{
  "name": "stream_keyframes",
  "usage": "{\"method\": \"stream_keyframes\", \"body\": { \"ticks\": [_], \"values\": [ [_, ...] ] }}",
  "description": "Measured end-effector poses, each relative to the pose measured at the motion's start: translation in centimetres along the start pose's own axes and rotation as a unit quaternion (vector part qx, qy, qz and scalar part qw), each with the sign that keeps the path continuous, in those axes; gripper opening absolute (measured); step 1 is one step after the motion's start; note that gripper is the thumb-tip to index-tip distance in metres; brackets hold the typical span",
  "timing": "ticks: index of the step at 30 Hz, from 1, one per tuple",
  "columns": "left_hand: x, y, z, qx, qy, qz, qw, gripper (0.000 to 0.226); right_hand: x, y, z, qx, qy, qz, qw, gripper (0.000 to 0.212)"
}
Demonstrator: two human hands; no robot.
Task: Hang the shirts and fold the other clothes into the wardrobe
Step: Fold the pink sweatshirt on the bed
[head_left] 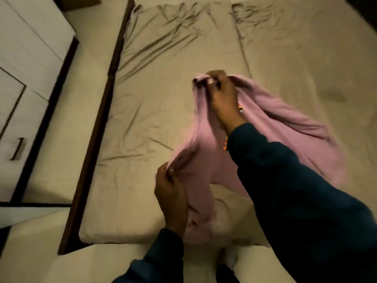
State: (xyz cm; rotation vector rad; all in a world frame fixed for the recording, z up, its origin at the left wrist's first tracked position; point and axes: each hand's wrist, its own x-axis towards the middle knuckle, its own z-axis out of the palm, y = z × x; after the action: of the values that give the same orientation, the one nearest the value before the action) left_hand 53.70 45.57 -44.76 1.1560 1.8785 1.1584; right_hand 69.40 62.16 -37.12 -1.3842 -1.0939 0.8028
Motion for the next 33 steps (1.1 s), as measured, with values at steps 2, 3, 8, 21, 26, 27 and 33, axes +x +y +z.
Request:
{"method": "stream_keyframes", "body": {
  "ticks": [2,3,8,21,26,27,33],
  "values": [
    [3.1,-4.5,-1.0,0.023,0.029,-0.079,0.996,0.029,-0.2,4.8,7.3,-0.009,-0.162,0.061,0.985,0.028],
    [4.2,-6.2,-1.6,0.035,0.034,-0.123,0.991,0.032,-1.4,6.6,9.9,-0.006,-0.215,0.081,0.973,0.034],
    [8.6,-14.7,-2.9,0.133,-0.012,-0.200,0.971,0.029,-9.5,17.4,16.6,-0.024,-0.247,0.206,0.947,0.038],
    [10.3,-20.4,4.1,0.152,-0.289,-0.156,0.932,0.017,-18.3,26.3,5.2,-0.170,-0.042,0.379,0.909,0.017],
    [9.1,-20.1,10.0,0.137,-0.361,-0.115,0.915,0.023,-19.8,29.2,-1.6,-0.205,0.033,0.404,0.891,0.020],
    [9.2,-20.1,11.7,0.138,-0.367,-0.095,0.915,0.023,-19.4,30.0,-2.9,-0.210,0.051,0.402,0.890,0.022],
    [9.5,-18.9,24.0,0.113,-0.375,0.016,0.920,0.029,-12.8,35.4,-10.2,-0.249,0.163,0.318,0.900,0.024]
  ]
}}
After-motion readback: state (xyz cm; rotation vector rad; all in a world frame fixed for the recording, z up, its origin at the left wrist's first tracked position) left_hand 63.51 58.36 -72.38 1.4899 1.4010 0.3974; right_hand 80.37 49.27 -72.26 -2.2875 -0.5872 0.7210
